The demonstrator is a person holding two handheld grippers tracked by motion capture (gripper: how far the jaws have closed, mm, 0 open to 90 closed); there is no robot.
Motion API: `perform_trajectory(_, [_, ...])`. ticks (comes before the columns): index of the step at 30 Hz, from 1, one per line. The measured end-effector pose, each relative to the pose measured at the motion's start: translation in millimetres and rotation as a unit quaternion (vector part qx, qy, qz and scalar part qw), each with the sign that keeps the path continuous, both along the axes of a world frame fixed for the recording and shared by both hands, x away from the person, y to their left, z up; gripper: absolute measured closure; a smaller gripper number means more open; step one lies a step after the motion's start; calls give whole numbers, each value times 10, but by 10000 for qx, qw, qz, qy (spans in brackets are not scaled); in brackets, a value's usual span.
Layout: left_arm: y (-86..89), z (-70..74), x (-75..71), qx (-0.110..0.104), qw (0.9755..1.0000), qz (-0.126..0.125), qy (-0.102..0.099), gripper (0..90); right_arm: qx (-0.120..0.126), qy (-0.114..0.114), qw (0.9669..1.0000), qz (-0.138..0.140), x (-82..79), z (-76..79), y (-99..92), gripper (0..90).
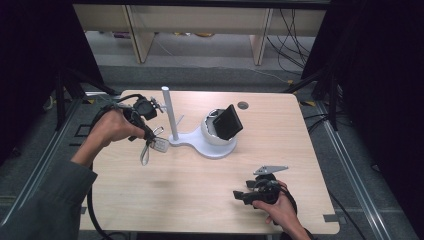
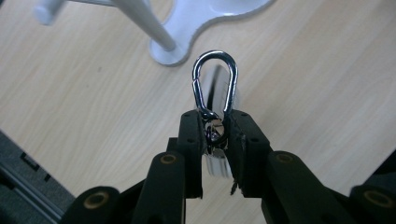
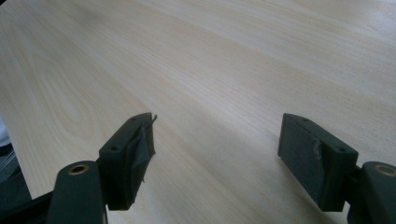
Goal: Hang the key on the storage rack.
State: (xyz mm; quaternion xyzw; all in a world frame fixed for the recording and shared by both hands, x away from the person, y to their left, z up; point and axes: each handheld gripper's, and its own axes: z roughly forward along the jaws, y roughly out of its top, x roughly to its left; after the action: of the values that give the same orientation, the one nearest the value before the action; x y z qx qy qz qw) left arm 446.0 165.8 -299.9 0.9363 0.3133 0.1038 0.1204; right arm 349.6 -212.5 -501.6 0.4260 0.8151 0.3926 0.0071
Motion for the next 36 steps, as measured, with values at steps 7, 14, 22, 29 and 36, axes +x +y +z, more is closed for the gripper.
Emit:
perform_trajectory(7, [142,101,130,-30,9994,327,-84,751,3,11,10000,0,2,0,4,280])
perform_trajectory(14, [262,224,242,-62,9983,563,-169,751,10,9,10000,6,1,0,5,280])
perform_trajectory(22, [267,250,360,-116,9972,702,-231,751,-26,3,10000,-33,-3,2,7,280])
perform_trajectory(29, [162,230,425,-202,9971,702,-219,751,-83,40,9999,-56,0,3,13,280])
perform_trajectory(36, [110,180,505,-131,9965,798,-232,751,-74,16,10000,-10,-5,5,15,280])
